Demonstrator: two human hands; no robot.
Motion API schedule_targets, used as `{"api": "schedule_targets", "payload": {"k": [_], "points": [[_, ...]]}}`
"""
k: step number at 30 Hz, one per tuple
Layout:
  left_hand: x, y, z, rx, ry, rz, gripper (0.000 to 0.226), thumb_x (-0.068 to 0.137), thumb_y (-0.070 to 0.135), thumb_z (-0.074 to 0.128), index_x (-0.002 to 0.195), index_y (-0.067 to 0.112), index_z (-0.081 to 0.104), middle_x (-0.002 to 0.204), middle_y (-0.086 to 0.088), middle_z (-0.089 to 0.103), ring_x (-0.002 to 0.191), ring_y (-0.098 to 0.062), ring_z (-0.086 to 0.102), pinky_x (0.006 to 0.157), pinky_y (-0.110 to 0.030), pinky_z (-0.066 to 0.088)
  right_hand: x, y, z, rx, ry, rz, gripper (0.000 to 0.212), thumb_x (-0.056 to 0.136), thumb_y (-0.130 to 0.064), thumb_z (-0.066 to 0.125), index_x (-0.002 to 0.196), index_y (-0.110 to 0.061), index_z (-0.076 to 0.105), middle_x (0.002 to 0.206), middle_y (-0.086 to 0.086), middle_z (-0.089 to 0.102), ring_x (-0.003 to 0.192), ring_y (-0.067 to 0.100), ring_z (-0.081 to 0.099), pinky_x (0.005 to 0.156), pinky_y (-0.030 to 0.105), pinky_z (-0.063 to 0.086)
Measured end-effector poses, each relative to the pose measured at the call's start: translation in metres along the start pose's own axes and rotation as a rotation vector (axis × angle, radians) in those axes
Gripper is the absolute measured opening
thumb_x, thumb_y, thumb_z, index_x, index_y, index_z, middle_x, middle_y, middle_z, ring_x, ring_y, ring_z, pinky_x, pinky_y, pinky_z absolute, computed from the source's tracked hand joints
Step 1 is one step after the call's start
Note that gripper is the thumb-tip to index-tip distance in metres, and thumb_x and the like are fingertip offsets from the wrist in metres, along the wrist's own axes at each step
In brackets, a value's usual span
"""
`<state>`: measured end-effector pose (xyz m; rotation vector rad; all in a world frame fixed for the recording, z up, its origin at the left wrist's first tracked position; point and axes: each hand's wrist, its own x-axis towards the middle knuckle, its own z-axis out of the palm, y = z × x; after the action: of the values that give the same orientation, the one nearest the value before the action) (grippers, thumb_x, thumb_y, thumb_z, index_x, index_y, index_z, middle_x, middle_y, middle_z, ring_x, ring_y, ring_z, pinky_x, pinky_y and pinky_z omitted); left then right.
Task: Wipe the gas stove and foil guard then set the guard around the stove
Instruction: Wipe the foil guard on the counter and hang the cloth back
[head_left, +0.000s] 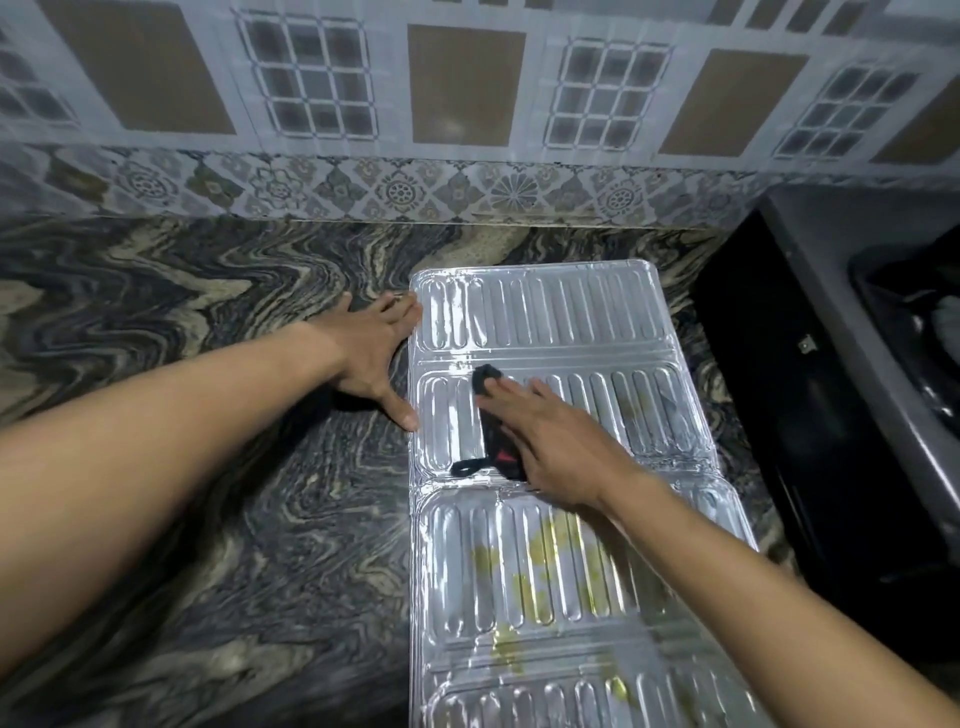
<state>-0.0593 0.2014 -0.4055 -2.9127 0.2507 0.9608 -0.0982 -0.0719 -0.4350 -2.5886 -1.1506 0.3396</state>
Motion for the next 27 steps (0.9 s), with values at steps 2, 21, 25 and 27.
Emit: {"api": "schedule_targets", "payload": {"k": [2, 21, 25, 27], "points": [[-0.001, 0.002, 0.0, -0.002, -0.005, -0.008, 0.161, 0.038, 0.095, 0.061, 0.152, 0.02, -0.024, 0.16, 0.005, -0.029, 0.15, -0.018, -0.021, 0.118, -0.056, -0.009, -0.016, 0.016, -0.003, 0.008, 0.062, 0.132, 0.05, 0.106, -0.022, 0.035, 0.155, -0.024, 0.026, 0.161, -0.007, 0.012, 0.145, 0.005, 0.001, 0.109, 0.016, -0.02], [-0.061, 0.079, 0.063, -0.198, 0.07, -0.096, 0.15, 0.04, 0.102, 0.038, 0.155, 0.023, -0.018, 0.159, 0.01, -0.028, 0.151, -0.02, -0.017, 0.116, -0.062, -0.005, -0.04, 0.072, -0.014, 0.018, 0.182, 0.454, 0.047, 0.105, -0.026, 0.036, 0.149, -0.008, 0.036, 0.16, 0.015, 0.029, 0.149, 0.029, 0.02, 0.121, 0.045, 0.014], [-0.06, 0.076, 0.064, -0.195, 0.06, -0.108, 0.149, 0.043, 0.101, 0.043, 0.155, 0.025, -0.018, 0.159, 0.012, -0.027, 0.151, -0.022, -0.017, 0.116, -0.064, -0.006, -0.047, 0.077, -0.026, 0.047, 0.102, 0.531, 0.049, 0.103, -0.012, 0.034, 0.152, -0.007, 0.032, 0.162, 0.012, 0.024, 0.15, 0.026, 0.019, 0.119, 0.039, 0.022], [-0.06, 0.076, 0.065, -0.192, 0.064, -0.106, 0.148, 0.044, 0.101, 0.045, 0.155, 0.025, -0.018, 0.16, 0.012, -0.027, 0.151, -0.021, -0.017, 0.116, -0.065, -0.005, -0.052, 0.073, -0.036, 0.025, 0.036, 0.549, 0.048, 0.1, -0.008, 0.035, 0.149, -0.008, 0.038, 0.16, 0.012, 0.028, 0.147, 0.029, 0.027, 0.115, 0.041, 0.029]]}}
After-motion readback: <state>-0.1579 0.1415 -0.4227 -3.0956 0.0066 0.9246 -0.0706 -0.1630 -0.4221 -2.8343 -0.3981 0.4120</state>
